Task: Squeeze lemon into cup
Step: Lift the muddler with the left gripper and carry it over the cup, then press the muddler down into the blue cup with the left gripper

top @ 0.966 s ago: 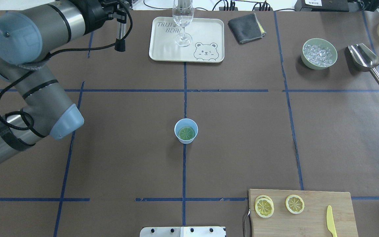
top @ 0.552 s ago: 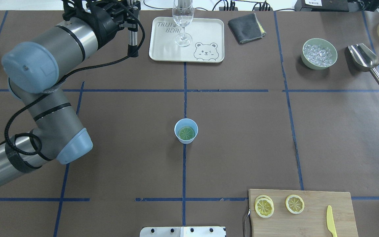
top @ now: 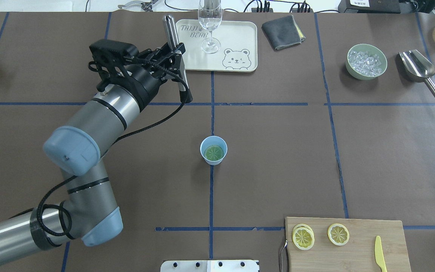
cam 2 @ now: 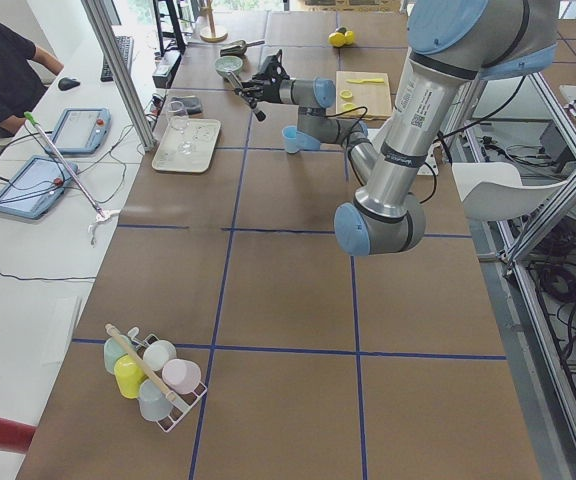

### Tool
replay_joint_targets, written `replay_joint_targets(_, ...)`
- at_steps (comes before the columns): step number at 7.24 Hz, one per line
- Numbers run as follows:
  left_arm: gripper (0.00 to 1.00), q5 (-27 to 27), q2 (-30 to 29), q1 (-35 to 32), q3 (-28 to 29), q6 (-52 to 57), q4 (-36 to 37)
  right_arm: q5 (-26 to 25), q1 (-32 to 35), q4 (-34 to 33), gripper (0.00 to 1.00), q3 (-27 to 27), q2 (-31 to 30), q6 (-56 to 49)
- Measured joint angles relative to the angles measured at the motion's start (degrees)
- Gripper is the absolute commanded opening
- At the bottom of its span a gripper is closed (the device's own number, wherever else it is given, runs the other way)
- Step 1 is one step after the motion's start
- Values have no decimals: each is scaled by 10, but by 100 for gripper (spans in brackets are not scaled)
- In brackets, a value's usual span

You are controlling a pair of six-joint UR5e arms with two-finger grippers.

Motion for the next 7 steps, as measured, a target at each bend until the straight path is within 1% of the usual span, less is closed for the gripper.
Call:
replay_joint_targets(1, 0, 22, -2, 25, 7, 1, -17, 2, 4, 0, 100, 1, -4, 0)
replay_joint_targets(4, 0, 116, -10, 92, 35, 8, -27, 3, 11, 1, 100, 4, -5, 0)
replay_joint_targets(7, 0, 164, -28, 110, 46, 13, -27, 2, 12, 2, 100, 6, -5, 1)
